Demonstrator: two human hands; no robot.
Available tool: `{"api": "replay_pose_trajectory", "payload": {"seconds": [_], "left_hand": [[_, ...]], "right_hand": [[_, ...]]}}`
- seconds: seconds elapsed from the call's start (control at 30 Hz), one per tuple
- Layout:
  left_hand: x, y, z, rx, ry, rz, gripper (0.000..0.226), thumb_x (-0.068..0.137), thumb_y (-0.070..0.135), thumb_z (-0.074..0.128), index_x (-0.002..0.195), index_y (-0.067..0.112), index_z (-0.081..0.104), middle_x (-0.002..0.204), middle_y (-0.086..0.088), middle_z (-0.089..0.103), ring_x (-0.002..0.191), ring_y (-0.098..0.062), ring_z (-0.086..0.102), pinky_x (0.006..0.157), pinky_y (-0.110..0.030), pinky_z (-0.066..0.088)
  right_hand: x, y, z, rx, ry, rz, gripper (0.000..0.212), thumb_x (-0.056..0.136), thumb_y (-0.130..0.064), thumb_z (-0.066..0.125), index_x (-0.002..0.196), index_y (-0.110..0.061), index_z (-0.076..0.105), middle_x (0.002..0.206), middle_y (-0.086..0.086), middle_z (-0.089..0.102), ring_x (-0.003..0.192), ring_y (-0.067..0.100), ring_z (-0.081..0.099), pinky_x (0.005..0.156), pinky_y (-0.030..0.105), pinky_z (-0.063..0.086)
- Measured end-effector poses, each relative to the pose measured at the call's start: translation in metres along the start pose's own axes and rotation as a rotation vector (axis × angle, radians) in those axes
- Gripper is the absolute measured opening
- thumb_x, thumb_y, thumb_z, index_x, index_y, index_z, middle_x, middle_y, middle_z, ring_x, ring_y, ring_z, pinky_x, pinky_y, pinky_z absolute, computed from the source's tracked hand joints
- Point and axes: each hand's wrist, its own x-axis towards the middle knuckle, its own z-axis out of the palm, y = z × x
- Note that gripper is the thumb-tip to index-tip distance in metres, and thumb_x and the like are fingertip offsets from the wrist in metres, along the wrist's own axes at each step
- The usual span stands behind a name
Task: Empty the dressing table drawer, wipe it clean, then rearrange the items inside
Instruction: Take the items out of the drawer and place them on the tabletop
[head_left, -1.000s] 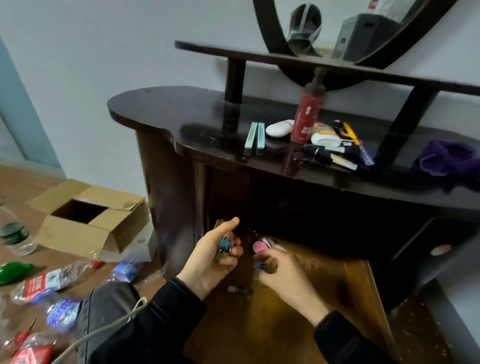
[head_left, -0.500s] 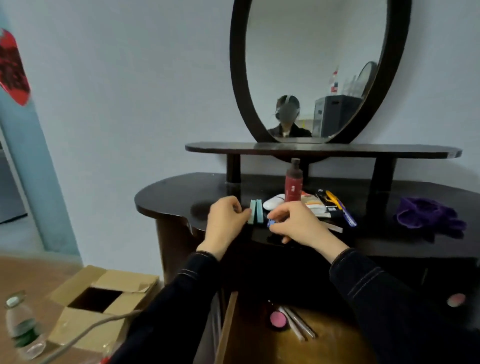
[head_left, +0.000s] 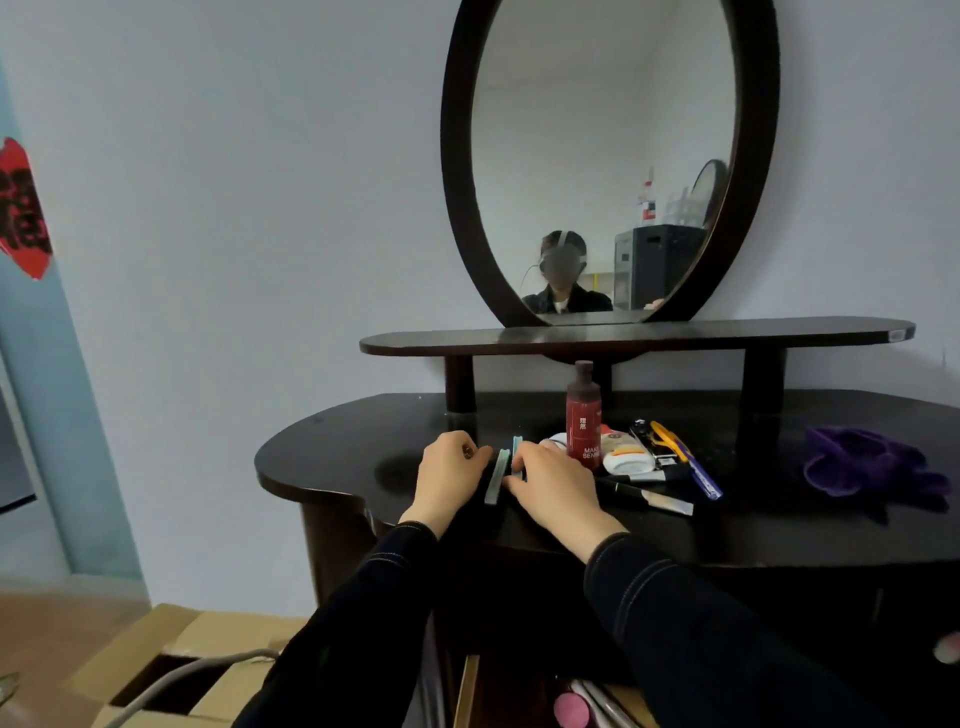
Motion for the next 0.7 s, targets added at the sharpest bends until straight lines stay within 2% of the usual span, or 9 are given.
{"api": "replay_pose_trajectory", "payload": {"seconds": [0.07,0.17,0.27,0.37,0.5,0.6,0.7], "left_hand": [[0.002,0.002,0.000,0.021,0.004,-0.011,0.026,0.092,0.032,0.065,0.081,0.009,0.064,0.078,-0.002,0.066,0.075,-0.019,0.062,0.065,-0.029,0.047],[-0.005,0.003,-0.004,-0.012,0.019,-0.019,0.027,0.090,0.032,0.068,0.075,0.010,0.064,0.073,-0.001,0.066,0.073,-0.020,0.063,0.066,-0.029,0.049],[-0.024,-0.006,-0.013,-0.029,0.068,0.030,0.030,0.084,0.035,0.073,0.063,0.020,0.059,0.062,0.006,0.061,0.065,-0.011,0.060,0.057,-0.023,0.040],[-0.042,-0.012,-0.019,0.006,0.033,0.122,0.026,0.082,0.043,0.075,0.068,0.024,0.063,0.066,0.009,0.062,0.065,-0.003,0.058,0.057,-0.020,0.038],[-0.044,-0.007,-0.019,0.155,-0.062,0.220,0.022,0.078,0.038,0.075,0.074,0.024,0.058,0.077,0.007,0.061,0.073,-0.011,0.058,0.061,-0.024,0.039],[-0.033,0.002,-0.009,0.191,-0.070,0.209,0.016,0.078,0.029,0.070,0.078,0.018,0.058,0.079,0.003,0.064,0.076,-0.019,0.060,0.061,-0.027,0.041],[-0.016,0.016,0.004,0.172,-0.095,0.175,0.019,0.083,0.032,0.071,0.085,0.015,0.061,0.087,0.002,0.065,0.081,-0.020,0.062,0.068,-0.029,0.046]], "right_hand": [[0.005,-0.004,0.001,-0.010,0.023,0.007,0.027,0.099,-0.036,0.060,0.118,-0.018,0.058,0.121,0.003,0.056,0.107,0.026,0.060,0.079,0.039,0.051],[-0.001,0.001,-0.001,0.080,0.053,-0.015,0.025,0.095,-0.032,0.066,0.115,-0.018,0.060,0.117,0.000,0.056,0.101,0.020,0.060,0.077,0.036,0.052],[-0.014,0.019,-0.008,0.184,0.047,-0.037,0.020,0.088,-0.031,0.074,0.105,-0.021,0.067,0.110,-0.007,0.059,0.096,0.012,0.060,0.081,0.032,0.054],[-0.023,0.037,-0.017,0.278,0.006,-0.028,0.015,0.084,-0.030,0.079,0.096,-0.026,0.071,0.102,-0.012,0.064,0.092,0.005,0.061,0.080,0.027,0.054],[-0.020,0.043,-0.018,0.364,-0.033,-0.004,0.015,0.082,-0.029,0.081,0.095,-0.029,0.072,0.097,-0.015,0.066,0.089,0.000,0.061,0.077,0.021,0.051],[-0.016,0.040,-0.014,0.360,-0.031,-0.016,0.020,0.081,-0.033,0.081,0.098,-0.030,0.071,0.100,-0.014,0.065,0.088,0.000,0.060,0.078,0.021,0.051],[-0.012,0.038,-0.013,0.351,-0.051,-0.047,0.024,0.081,-0.037,0.081,0.102,-0.031,0.070,0.102,-0.015,0.064,0.091,0.001,0.060,0.079,0.021,0.051]]}}
